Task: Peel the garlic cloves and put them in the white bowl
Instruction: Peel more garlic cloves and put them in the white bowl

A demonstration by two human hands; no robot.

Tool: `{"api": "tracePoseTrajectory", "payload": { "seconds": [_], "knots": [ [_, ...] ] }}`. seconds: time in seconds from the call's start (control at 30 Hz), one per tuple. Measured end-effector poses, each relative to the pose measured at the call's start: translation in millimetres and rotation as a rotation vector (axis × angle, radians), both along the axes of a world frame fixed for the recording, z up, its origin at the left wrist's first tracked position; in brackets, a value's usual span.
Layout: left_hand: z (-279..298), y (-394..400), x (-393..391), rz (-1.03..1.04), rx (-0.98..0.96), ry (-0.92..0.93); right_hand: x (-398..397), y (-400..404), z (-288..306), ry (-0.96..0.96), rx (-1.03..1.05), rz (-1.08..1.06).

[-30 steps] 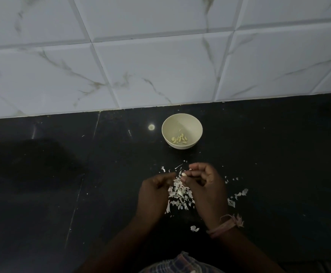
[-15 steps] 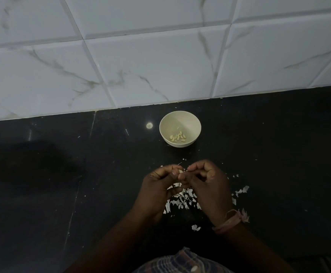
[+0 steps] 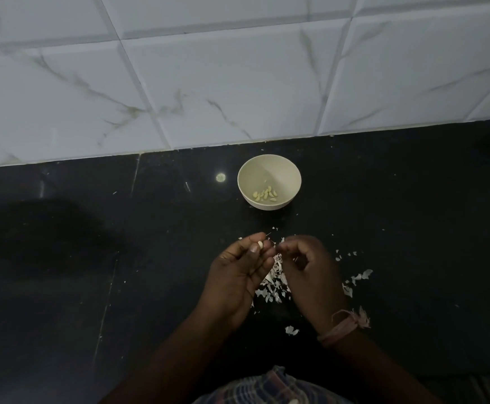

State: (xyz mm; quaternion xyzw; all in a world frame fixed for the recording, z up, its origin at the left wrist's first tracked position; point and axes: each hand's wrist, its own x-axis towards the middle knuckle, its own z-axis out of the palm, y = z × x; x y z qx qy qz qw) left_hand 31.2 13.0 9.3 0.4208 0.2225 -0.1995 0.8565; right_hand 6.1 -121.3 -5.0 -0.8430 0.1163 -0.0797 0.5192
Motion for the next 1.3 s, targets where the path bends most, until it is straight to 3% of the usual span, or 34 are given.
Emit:
{"api": "tracePoseTrajectory", "payload": {
  "seconds": [0.1, 0.27, 0.57, 0.87, 1.17, 1.3],
  "knots": [
    [0.2, 0.0, -2.6, -0.006, 0.030, -0.017, 2.9, -0.7, 9.7, -0.029, 0.076, -0.010],
    [-3.2, -1.6, -5.5, -0.010, 0.086, -0.067, 3.3, 1.4, 21.2, -0.133, 0.023, 0.102],
    [-2.4, -2.5, -11.4, -0.009, 0.064, -0.100, 0.6, 4.7, 21.2, 0.018, 0.243, 0.066],
    [-1.9, -4.0, -12.2, 0.038, 0.084, -0.088, -5.1, 10.1, 20.7, 0.075, 0.271, 0.044],
    [2.4, -6.0, -17.9, 0.029, -0.071, -0.008, -5.6, 11.7, 16.6, 0.110, 0.238, 0.058],
    [4.2, -4.6, -16.9, 0.048, -0.146, 0.078, -4.3, 14.3, 16.4, 0.160, 0.472, -0.019]
  ]
}}
